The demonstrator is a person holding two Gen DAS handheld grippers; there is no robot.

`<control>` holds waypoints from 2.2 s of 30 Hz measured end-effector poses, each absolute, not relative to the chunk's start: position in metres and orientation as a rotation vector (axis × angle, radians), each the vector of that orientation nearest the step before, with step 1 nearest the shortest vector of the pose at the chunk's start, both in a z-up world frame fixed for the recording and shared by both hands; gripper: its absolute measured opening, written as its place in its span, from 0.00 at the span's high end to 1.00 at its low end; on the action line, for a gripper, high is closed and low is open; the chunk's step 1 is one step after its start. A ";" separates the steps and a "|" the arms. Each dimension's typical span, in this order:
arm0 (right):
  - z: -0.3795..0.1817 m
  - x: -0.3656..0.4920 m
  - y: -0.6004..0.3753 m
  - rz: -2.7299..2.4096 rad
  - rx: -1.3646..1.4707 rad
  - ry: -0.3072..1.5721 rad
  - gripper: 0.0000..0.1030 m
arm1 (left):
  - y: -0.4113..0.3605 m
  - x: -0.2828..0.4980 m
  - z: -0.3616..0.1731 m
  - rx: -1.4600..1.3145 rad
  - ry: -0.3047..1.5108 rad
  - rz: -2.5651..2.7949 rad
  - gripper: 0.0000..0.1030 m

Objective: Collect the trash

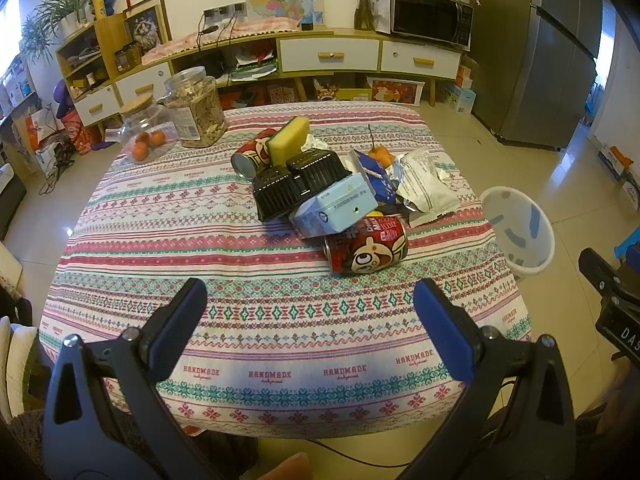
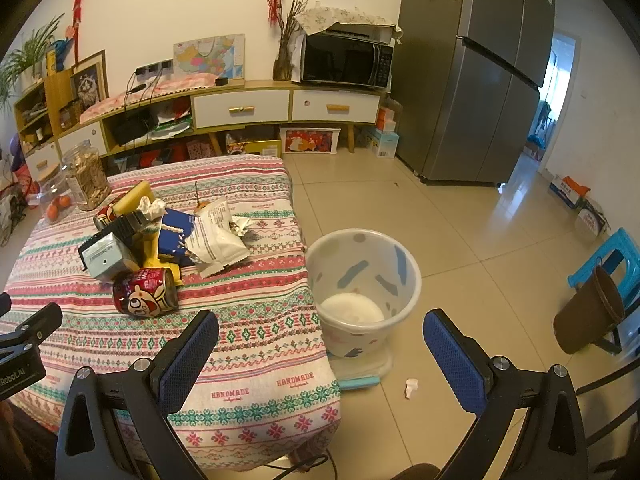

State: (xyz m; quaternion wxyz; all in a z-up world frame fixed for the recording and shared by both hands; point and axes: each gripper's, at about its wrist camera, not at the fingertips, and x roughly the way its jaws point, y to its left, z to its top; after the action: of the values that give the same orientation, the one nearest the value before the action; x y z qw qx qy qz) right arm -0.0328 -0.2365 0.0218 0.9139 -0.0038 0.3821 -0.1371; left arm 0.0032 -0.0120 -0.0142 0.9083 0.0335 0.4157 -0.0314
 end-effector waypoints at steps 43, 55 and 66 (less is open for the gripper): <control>0.069 0.011 -0.234 -0.199 -0.028 0.795 0.00 | -0.006 0.066 0.009 0.168 0.898 -0.173 0.01; 0.008 0.062 -0.238 -0.083 0.036 1.000 0.00 | 0.008 0.129 -0.040 -0.023 1.134 -0.328 0.02; 0.004 0.081 -0.264 -0.143 0.117 1.008 0.00 | -0.023 0.148 -0.061 0.048 1.161 -0.298 0.06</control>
State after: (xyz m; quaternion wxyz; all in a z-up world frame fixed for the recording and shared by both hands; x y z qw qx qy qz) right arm 0.0806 -0.2640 0.0042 0.8717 0.0561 0.4820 -0.0686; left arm 0.1476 -0.0228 -0.0613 0.8253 0.0227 0.5465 -0.1402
